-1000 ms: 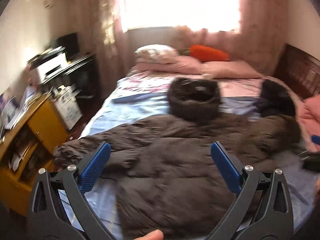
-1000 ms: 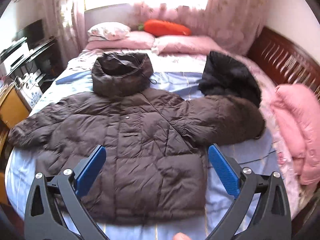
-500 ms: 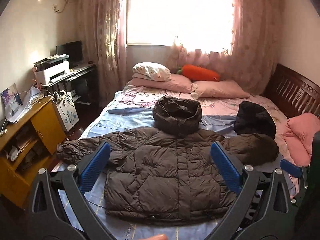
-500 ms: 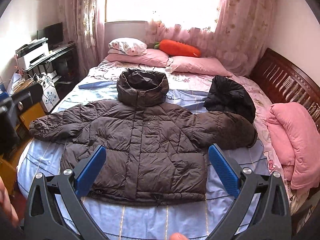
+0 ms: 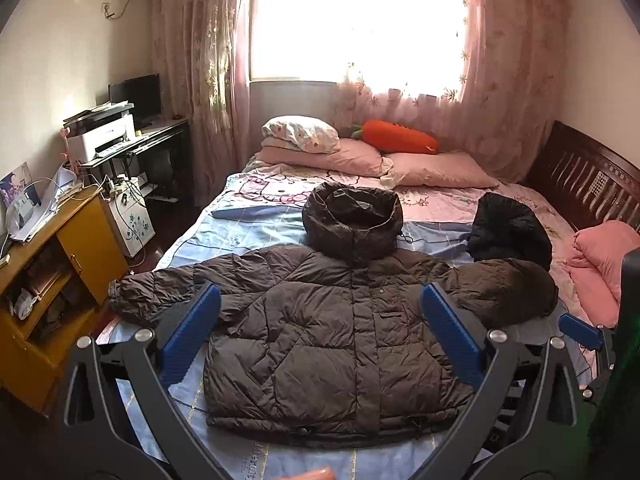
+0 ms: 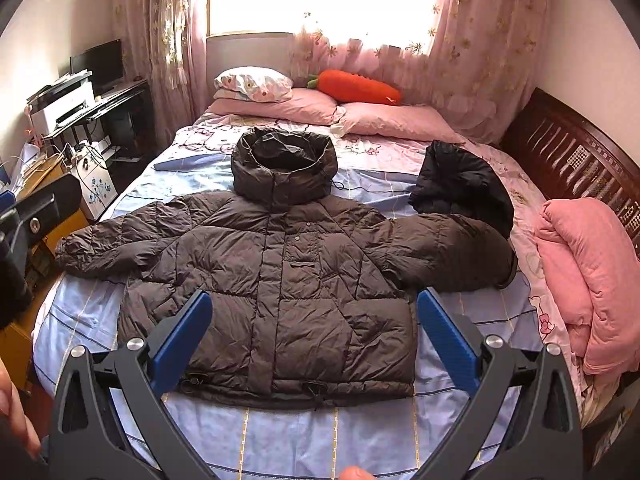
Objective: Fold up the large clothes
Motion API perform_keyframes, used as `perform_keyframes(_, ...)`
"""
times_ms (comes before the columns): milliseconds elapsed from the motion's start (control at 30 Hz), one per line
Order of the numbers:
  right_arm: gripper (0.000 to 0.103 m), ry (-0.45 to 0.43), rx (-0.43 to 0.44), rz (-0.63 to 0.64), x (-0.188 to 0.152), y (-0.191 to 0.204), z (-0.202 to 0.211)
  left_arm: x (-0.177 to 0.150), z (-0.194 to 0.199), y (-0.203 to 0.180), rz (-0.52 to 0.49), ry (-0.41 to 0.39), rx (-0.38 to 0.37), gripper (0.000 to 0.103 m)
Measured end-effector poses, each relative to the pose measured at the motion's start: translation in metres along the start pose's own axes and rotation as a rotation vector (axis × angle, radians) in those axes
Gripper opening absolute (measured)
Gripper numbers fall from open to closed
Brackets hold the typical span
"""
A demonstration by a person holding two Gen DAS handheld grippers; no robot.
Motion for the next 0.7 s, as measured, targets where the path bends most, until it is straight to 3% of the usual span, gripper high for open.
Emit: perform_keyframes(700, 0.102, -0.011, -0.006, -0.005, 0.0005, 0.0003, -0.0015, -0.0015, -0.0017, 0.0034, -0.009, -0.005, -0.008, 0.101)
Point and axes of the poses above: each gripper's, at about its wrist camera, not at the fingertips, and z roughly against the way its jaws point, y to its left, x to its top, the point moved 3 cm from there along -z, roughly the way its jaws point, and after that the axes turned 5 degrees about z, right-handed, at the moved point
